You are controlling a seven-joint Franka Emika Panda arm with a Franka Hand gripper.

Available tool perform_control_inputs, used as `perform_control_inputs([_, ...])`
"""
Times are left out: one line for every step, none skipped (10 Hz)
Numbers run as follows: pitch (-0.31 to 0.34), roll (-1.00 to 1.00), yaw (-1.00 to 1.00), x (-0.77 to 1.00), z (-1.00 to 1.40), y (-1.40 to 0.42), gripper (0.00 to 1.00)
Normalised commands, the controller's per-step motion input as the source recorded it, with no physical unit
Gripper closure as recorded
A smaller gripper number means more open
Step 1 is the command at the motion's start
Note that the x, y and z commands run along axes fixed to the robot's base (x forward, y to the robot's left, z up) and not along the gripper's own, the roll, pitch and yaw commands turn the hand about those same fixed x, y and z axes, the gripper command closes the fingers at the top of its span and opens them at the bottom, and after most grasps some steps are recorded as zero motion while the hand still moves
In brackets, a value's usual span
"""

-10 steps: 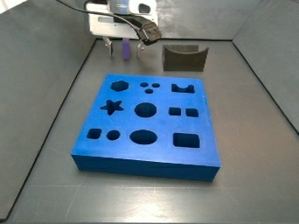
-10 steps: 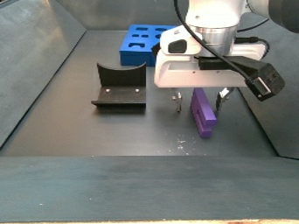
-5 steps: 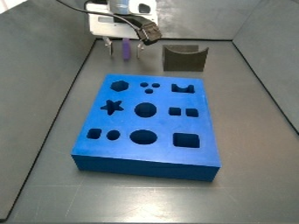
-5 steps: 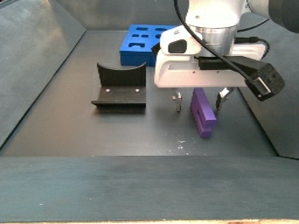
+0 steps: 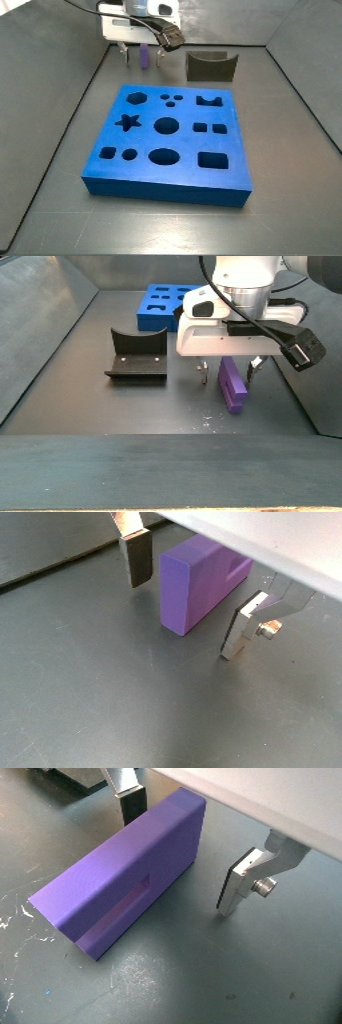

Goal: Pick up the double-square object. Move up. Rotate the double-square object. Place the double-square object on the fixture. Regrasp the double-square object. Move to above the board. Insert the double-square object.
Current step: Rotate the double-square object.

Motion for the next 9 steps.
perform_control_inputs([-0.017,-0.06,0.02,0.02,-0.17,0.00,0.00])
perform_control_inputs([-0.017,-0.06,0.02,0.02,-0.17,0.00,0.00])
perform_control_inputs([-0.017,-0.06,0.02,0.02,-0.17,0.00,0.00])
perform_control_inputs([-0.017,-0.06,0.02,0.02,-0.17,0.00,0.00])
perform_control_inputs([-0.017,-0.06,0.02,0.02,-0.17,0.00,0.00])
perform_control_inputs([-0.017,-0.06,0.02,0.02,-0.17,0.00,0.00])
perform_control_inputs([-0.017,-0.06,0.02,0.02,-0.17,0.00,0.00])
perform_control_inputs([-0.017,-0.06,0.02,0.02,-0.17,0.00,0.00])
perform_control_inputs([-0.017,-0.06,0.02,0.02,-0.17,0.00,0.00])
